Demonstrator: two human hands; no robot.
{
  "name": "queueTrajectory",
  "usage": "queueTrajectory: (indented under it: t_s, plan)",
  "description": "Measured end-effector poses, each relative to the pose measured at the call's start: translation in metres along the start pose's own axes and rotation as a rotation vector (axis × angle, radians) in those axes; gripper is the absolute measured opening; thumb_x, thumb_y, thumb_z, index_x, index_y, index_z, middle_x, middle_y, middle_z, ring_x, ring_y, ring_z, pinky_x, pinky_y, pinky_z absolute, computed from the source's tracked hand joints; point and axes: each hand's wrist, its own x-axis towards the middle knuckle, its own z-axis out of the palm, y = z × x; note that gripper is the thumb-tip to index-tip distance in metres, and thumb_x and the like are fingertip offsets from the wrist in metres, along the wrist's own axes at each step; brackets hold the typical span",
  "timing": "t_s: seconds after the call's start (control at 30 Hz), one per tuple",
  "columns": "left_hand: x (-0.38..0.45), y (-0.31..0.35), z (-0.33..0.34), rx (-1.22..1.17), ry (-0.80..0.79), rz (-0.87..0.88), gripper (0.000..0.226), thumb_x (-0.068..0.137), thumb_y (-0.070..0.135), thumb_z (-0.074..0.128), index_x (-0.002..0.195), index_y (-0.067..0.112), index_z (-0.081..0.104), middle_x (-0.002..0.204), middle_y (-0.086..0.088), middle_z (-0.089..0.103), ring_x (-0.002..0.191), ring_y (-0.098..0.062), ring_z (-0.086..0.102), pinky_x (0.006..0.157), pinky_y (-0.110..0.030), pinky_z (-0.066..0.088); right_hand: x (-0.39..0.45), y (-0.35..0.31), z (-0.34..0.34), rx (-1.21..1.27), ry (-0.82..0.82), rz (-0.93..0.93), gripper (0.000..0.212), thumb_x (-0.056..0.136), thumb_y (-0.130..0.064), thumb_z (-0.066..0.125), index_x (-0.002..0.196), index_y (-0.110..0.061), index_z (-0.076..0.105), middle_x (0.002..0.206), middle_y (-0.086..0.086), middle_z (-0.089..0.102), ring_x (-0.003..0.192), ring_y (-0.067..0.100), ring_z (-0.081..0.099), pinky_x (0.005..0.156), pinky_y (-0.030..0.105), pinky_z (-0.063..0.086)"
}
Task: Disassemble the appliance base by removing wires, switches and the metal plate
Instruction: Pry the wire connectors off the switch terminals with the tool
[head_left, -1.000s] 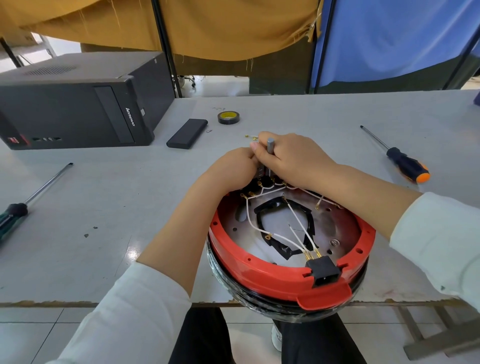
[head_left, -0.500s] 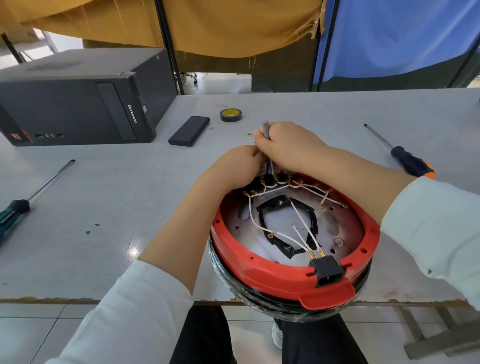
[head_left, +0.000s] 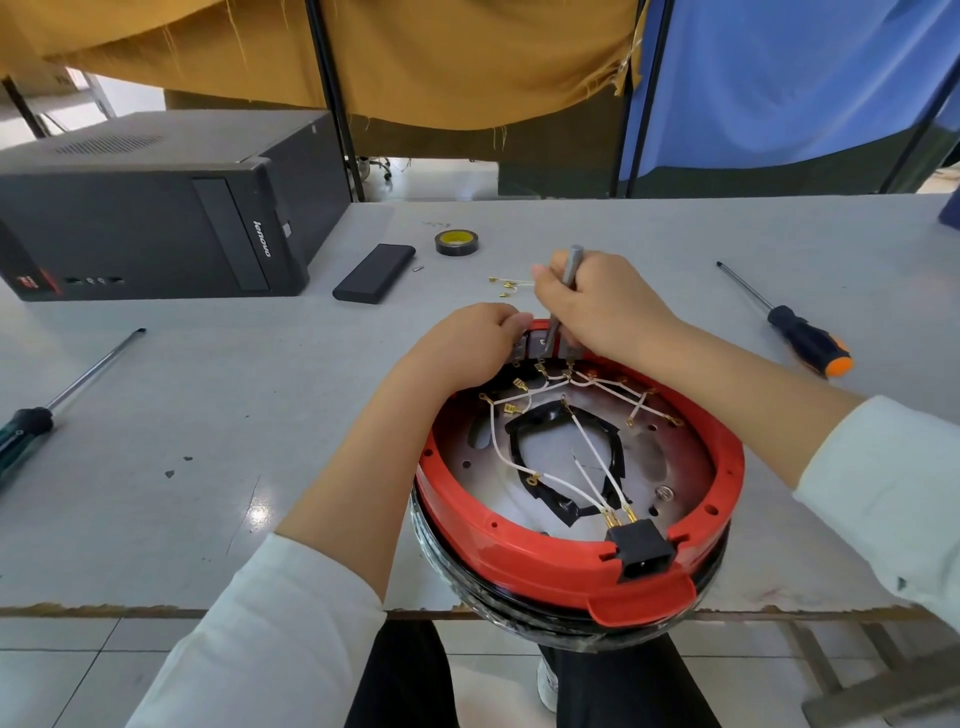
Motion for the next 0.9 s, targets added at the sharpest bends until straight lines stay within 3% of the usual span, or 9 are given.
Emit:
queueTrajectory:
  t_s: [0.07, 0.17, 0.37, 0.57, 0.67, 0.8, 0.9]
  plan:
    - [0.001, -0.002, 0.001, -0.003, 0.011, -0.003, 0.038, 0.102, 0.036, 0.033, 0.091, 0.01, 0.057, 0.071, 0.002, 0.05, 0.081, -0.022, 0.048, 0.071, -0.031, 0.033, -0.006, 0.007, 0.0, 0.058, 0.022, 0.064, 0.038, 0.094, -0.029, 0.046, 0.061, -0.012, 0.044, 0.046, 0.002, 0.053, 0.04, 0.008, 0.045, 0.05, 0.029, 0.039]
    - [0.002, -0.002, 0.003, -0.001, 0.027, -0.002, 0.035, 0.102, 0.036, 0.033, 0.087, 0.013, 0.055, 0.069, 0.005, 0.047, 0.079, -0.02, 0.047, 0.071, -0.03, 0.032, -0.01, 0.015, 0.005, 0.1, 0.07, 0.116, 0.035, 0.089, -0.03, 0.052, 0.058, -0.017, 0.045, 0.042, 0.0, 0.057, 0.041, 0.009, 0.049, 0.054, 0.028, 0.044]
    - [0.003, -0.004, 0.004, 0.001, 0.031, 0.004, 0.034, 0.102, 0.037, 0.032, 0.087, 0.015, 0.055, 0.07, 0.006, 0.048, 0.077, -0.018, 0.046, 0.071, -0.03, 0.032, -0.011, 0.016, 0.007, 0.092, 0.099, 0.058, 0.035, 0.09, -0.028, 0.054, 0.058, -0.021, 0.04, 0.045, 0.001, 0.057, 0.046, 0.015, 0.055, 0.053, 0.028, 0.044]
    - [0.003, -0.002, 0.002, -0.023, 0.018, -0.006, 0.035, 0.102, 0.037, 0.032, 0.091, 0.015, 0.058, 0.07, 0.005, 0.049, 0.069, -0.013, 0.044, 0.069, -0.03, 0.031, -0.013, 0.014, 0.009, -0.035, 0.026, 0.026, 0.04, 0.089, -0.031, 0.052, 0.055, -0.019, 0.034, 0.044, 0.0, 0.052, 0.044, 0.01, 0.043, 0.054, 0.032, 0.039]
    - [0.002, -0.001, 0.002, -0.019, 0.018, -0.007, 0.035, 0.102, 0.036, 0.032, 0.09, 0.015, 0.058, 0.07, 0.005, 0.049, 0.068, -0.011, 0.044, 0.068, -0.03, 0.031, -0.014, 0.014, 0.006, 0.076, 0.046, 0.043, 0.039, 0.09, -0.028, 0.052, 0.055, -0.019, 0.036, 0.043, 0.002, 0.053, 0.043, 0.011, 0.046, 0.055, 0.031, 0.043]
    - [-0.001, 0.001, 0.001, -0.009, 0.016, -0.014, 0.038, 0.102, 0.036, 0.033, 0.069, 0.023, 0.046, 0.067, 0.005, 0.047, 0.071, -0.016, 0.045, 0.068, -0.031, 0.032, -0.008, 0.011, 0.002, 0.272, 0.097, 0.153, 0.036, 0.091, -0.022, 0.049, 0.057, -0.015, 0.04, 0.037, -0.001, 0.053, 0.031, 0.01, 0.043, 0.039, 0.016, 0.037]
    - [-0.005, 0.002, 0.0, -0.017, 0.011, -0.041, 0.037, 0.102, 0.037, 0.031, 0.084, 0.016, 0.055, 0.075, 0.001, 0.051, 0.081, -0.021, 0.049, 0.074, -0.032, 0.035, 0.0, 0.004, -0.008, 0.308, -0.024, 0.218, 0.031, 0.093, -0.021, 0.047, 0.064, -0.012, 0.042, 0.04, 0.001, 0.055, 0.029, 0.014, 0.041, 0.037, 0.018, 0.036]
